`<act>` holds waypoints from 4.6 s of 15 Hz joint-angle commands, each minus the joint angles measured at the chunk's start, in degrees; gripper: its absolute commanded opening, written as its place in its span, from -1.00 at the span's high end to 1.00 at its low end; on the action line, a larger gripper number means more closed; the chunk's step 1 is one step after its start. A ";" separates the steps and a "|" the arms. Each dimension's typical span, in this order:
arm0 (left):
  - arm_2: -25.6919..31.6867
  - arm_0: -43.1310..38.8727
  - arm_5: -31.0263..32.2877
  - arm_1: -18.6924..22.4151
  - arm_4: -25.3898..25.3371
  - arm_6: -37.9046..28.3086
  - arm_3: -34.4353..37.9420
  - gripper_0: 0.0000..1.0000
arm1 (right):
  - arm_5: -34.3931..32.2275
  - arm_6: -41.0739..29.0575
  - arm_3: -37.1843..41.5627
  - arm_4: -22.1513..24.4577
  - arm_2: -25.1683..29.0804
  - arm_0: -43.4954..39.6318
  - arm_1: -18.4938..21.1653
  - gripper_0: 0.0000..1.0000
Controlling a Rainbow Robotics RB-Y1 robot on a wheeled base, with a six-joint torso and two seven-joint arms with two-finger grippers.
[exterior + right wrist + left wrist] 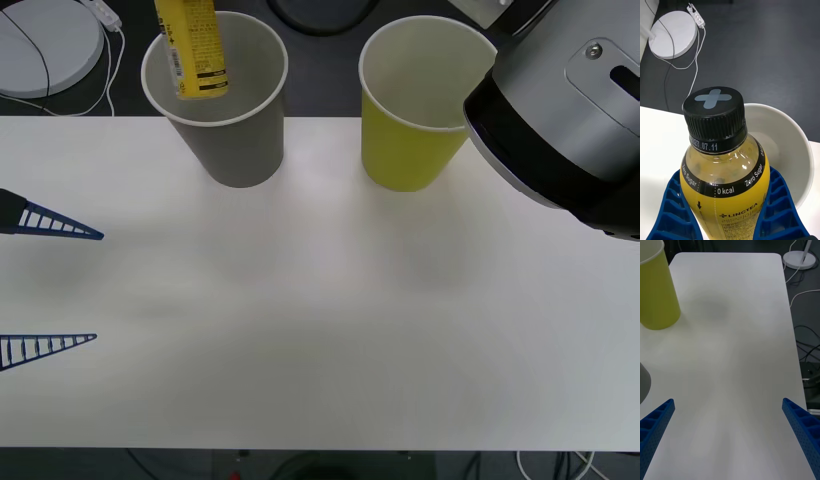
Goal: Put the can into the green bin and the plastic bottle into the gray bin
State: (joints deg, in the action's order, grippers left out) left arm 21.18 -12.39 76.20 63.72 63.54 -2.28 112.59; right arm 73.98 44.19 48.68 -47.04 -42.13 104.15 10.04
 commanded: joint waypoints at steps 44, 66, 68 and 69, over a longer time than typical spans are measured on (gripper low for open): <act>0.00 0.00 0.00 0.00 0.00 0.00 0.00 -1.00 | -2.35 -4.56 61.71 1.60 -0.50 -29.18 26.79 -1.00; 0.00 0.00 0.00 0.00 0.00 0.00 0.00 -1.00 | -54.21 2.04 94.58 17.95 -0.50 -71.37 65.46 -1.00; 0.00 0.00 0.00 0.00 0.00 0.00 0.00 -1.00 | -59.57 2.56 94.32 20.85 -0.32 -74.45 67.57 -1.00; 0.00 0.00 0.00 0.00 0.00 0.00 0.00 -1.00 | -61.94 2.65 93.97 22.08 -0.41 -75.59 68.36 -1.00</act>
State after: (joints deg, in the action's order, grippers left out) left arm 21.18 -12.39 76.20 63.72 63.54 -2.28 112.59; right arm 13.85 46.73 142.92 -25.93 -42.51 29.44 77.79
